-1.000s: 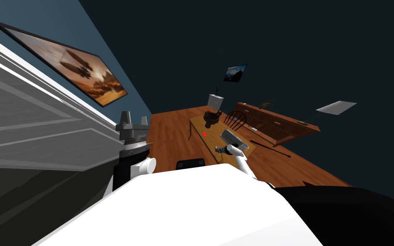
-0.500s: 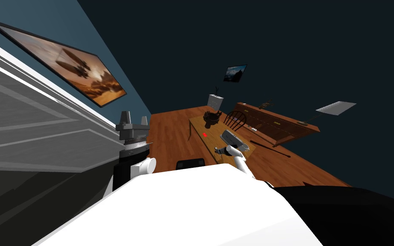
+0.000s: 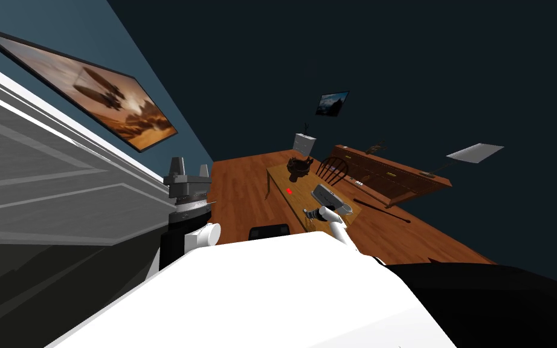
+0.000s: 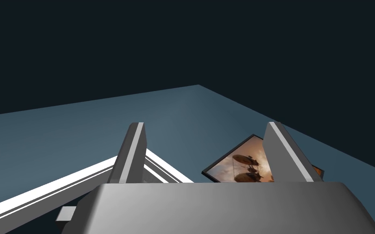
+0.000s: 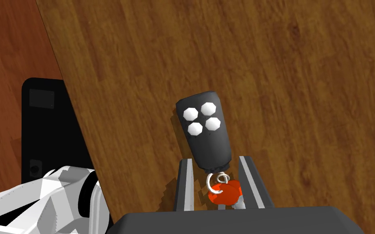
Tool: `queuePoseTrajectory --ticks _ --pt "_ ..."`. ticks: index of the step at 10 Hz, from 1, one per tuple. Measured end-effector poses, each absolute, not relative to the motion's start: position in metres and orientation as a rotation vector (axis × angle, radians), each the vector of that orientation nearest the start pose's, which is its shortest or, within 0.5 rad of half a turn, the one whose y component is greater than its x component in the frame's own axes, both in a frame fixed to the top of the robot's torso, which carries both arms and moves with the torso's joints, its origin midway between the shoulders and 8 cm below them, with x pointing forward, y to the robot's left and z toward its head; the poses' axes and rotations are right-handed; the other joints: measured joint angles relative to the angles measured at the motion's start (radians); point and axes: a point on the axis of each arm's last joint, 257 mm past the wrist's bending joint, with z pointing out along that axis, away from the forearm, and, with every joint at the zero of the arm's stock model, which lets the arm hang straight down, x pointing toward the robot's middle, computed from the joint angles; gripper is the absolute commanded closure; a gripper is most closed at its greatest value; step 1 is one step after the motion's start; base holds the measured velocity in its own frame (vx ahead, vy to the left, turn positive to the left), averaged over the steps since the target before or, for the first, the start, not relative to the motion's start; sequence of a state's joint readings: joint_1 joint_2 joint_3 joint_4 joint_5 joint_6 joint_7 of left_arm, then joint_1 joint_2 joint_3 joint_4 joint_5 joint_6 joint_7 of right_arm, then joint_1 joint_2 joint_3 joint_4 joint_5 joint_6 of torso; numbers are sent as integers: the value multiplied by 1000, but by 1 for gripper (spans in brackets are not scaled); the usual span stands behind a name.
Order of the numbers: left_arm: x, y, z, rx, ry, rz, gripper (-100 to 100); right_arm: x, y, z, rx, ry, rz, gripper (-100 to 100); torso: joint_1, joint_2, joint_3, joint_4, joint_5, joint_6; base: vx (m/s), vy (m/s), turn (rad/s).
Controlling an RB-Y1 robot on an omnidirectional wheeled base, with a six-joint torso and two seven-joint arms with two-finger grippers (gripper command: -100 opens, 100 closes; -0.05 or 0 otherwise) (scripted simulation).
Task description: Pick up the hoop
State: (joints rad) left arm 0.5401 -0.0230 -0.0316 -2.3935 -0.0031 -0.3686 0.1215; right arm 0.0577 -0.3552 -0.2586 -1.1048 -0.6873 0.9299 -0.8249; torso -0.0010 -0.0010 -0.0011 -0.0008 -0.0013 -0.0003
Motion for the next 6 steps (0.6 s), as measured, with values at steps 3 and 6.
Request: queuePoseTrajectory --ticks 3,6 --pt "341 275 37 -768 594 -1416 0 298 -402 -544 -3006 -245 -524 100 0 0 0 0 0 0 -10 6 7" --pt "341 275 37 -768 594 -1416 0 301 -408 -533 -3007 -242 -526 0 1 2 1 0 0 0 -25 17 6"
